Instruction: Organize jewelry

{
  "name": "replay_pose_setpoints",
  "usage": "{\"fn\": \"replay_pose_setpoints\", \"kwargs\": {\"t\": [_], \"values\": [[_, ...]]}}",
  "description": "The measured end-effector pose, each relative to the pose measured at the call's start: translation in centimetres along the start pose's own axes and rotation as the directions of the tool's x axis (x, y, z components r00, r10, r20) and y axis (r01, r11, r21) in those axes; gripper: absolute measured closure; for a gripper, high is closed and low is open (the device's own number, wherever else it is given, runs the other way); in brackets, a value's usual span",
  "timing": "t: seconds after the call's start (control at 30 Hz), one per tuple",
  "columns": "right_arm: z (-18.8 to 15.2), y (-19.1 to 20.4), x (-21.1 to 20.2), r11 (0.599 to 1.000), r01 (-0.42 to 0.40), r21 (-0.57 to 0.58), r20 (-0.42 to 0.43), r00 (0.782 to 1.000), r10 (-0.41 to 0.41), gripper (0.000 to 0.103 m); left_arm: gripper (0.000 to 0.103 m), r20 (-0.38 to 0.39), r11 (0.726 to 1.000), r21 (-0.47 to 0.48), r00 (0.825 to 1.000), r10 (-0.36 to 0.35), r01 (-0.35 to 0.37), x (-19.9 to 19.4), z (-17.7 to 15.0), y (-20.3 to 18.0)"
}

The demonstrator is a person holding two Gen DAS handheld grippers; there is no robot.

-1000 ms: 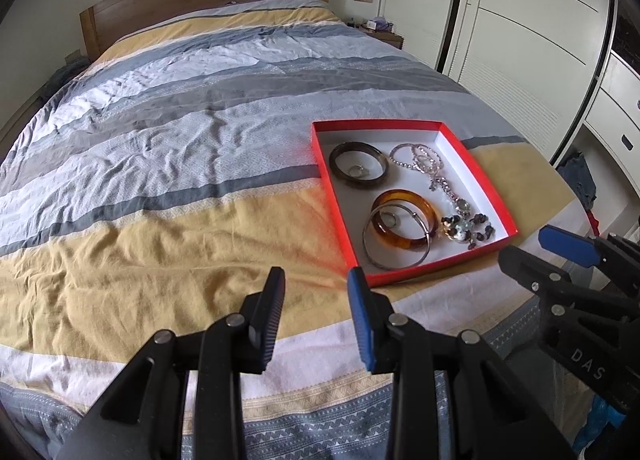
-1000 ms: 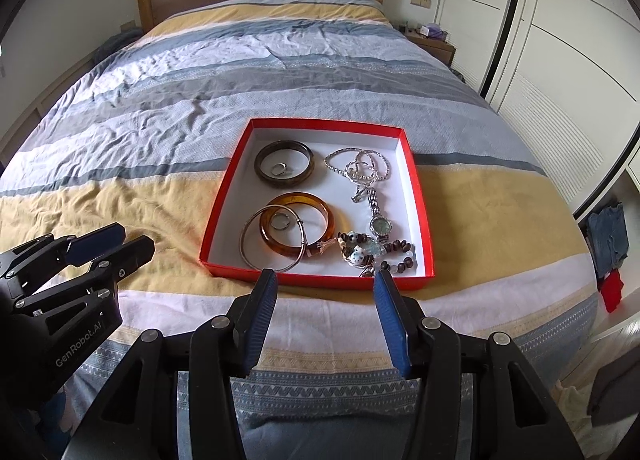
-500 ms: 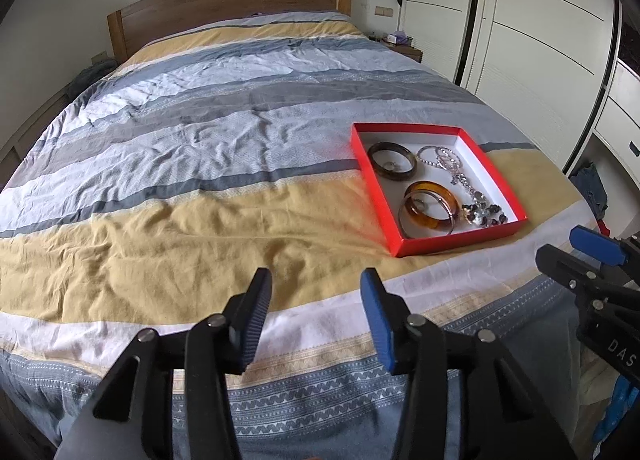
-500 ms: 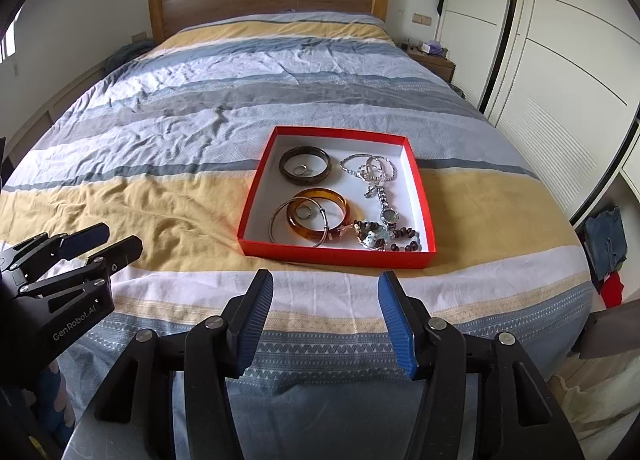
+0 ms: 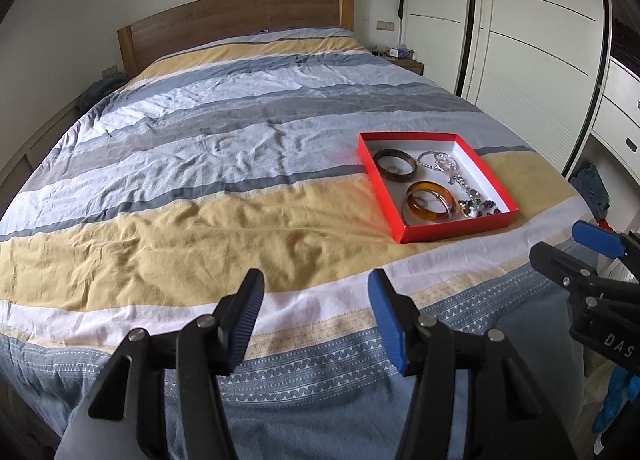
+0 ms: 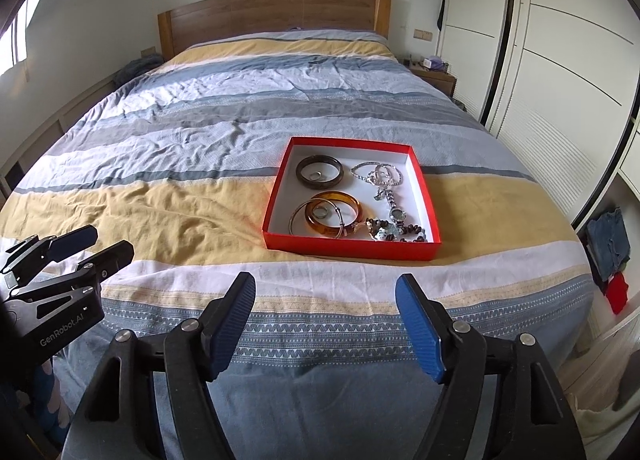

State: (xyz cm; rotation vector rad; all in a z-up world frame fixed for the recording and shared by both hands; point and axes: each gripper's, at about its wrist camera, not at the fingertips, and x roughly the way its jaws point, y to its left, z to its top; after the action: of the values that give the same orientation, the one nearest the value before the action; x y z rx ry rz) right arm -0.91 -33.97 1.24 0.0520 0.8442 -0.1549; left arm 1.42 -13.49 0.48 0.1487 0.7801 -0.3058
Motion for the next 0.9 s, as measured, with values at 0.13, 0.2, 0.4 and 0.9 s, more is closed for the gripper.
{"fn": "replay_pose_setpoints", "kwargs": {"t": [0.13, 0.2, 0.4, 0.9], "values": [[-0.3, 0.0, -0.5, 1.000, -0.007, 0.002, 0.015, 1.000, 0.007, 0.029, 0.051, 0.020, 1.000, 0.012, 1.000, 0.011, -0.012, -0.8, -0.1, -0.2], [-0.5, 0.1, -0.7, 1.000, -0.005, -0.002, 0.022, 1.000, 0.006, 0.029, 0.050, 0.025, 1.000, 0.006, 1.000, 0.008, -0.008, -1.1, -0.1, -0.1], [-0.8, 0.2, -0.8, 1.000, -0.004, -0.004, 0.031, 1.000, 0.004, 0.026, 0.050, 0.025, 1.000, 0.000, 1.000, 0.001, -0.001, -1.3, -0.2, 0.0], [-1.5, -0.4, 1.1, 1.000, 0.015, 0.014, -0.004, 1.000, -0.015, 0.025, 0.049, 0.000, 1.000, -0.010, 1.000, -0.008, 0.008, 0.7, -0.7, 0.6]]}}
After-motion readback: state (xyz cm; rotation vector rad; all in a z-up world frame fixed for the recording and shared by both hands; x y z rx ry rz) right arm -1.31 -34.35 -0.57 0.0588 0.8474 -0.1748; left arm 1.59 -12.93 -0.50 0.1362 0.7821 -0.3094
